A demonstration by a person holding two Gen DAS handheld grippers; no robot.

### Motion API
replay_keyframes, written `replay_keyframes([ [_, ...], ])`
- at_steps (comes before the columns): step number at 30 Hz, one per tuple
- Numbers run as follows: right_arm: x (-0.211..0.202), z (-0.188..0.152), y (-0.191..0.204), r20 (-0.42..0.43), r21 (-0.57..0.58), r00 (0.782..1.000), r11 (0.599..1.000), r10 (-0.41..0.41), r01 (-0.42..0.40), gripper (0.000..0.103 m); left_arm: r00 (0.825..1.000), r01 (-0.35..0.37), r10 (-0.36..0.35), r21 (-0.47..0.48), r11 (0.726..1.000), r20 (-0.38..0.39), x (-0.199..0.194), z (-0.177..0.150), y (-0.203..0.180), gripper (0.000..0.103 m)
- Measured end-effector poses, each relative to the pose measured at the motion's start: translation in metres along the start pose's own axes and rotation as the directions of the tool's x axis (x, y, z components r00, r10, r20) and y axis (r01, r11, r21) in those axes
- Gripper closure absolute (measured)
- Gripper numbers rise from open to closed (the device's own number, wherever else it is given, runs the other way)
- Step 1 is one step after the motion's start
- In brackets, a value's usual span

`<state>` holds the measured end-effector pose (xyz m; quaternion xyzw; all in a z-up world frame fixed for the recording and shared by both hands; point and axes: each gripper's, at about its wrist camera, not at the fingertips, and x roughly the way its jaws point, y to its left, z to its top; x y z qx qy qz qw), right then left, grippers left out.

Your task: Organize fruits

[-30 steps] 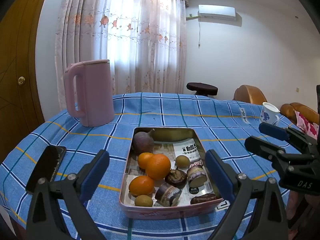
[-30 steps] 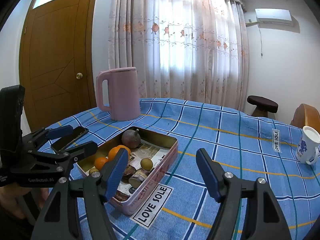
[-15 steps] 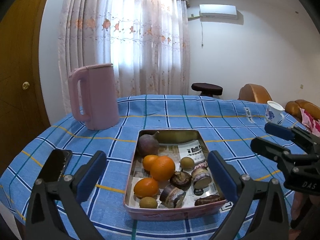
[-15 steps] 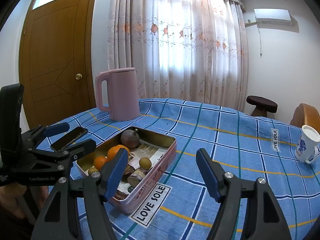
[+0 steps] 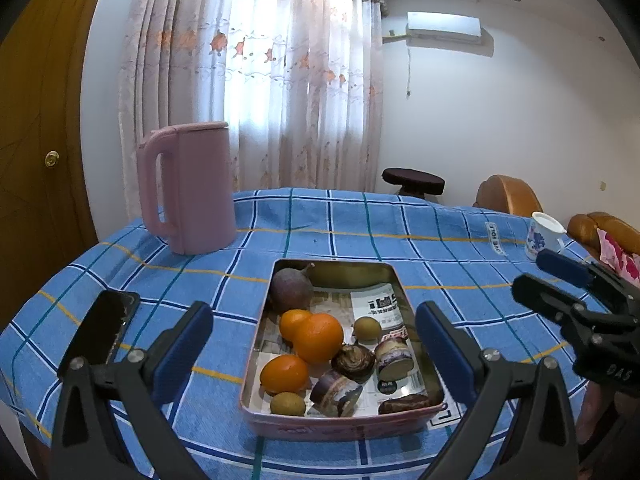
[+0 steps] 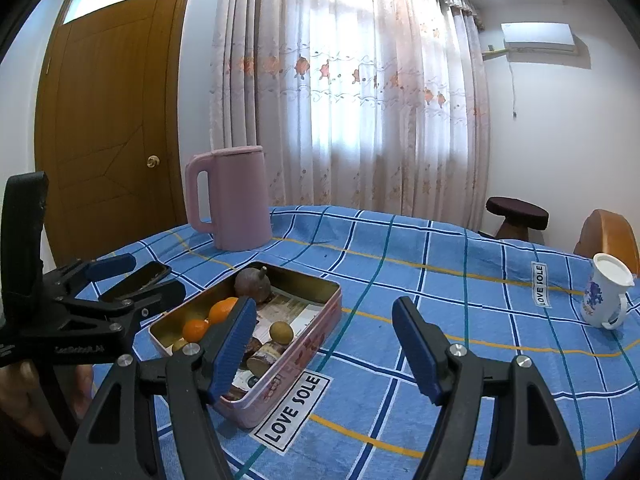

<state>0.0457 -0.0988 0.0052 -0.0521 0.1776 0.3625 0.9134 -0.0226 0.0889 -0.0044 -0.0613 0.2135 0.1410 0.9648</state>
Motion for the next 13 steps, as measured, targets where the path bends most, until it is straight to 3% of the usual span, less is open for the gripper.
replay_keyframes([
  [5,-0.001,-0.002,-0.001,0.002,0.002,1.0,1.0,0.0,0.0,0.031,1.0,-0.026,0.026,0.011,1.0,-0.004,0.003,-0.001,-0.001,0.0],
  [13,-0.001,-0.007,-0.014,-0.024,0.008,0.999,0.999,-0.034,0.034,0.031,1.0,0.003,-0.003,0.02,1.0,-0.005,0.002,-0.003,-0.005,0.0],
])
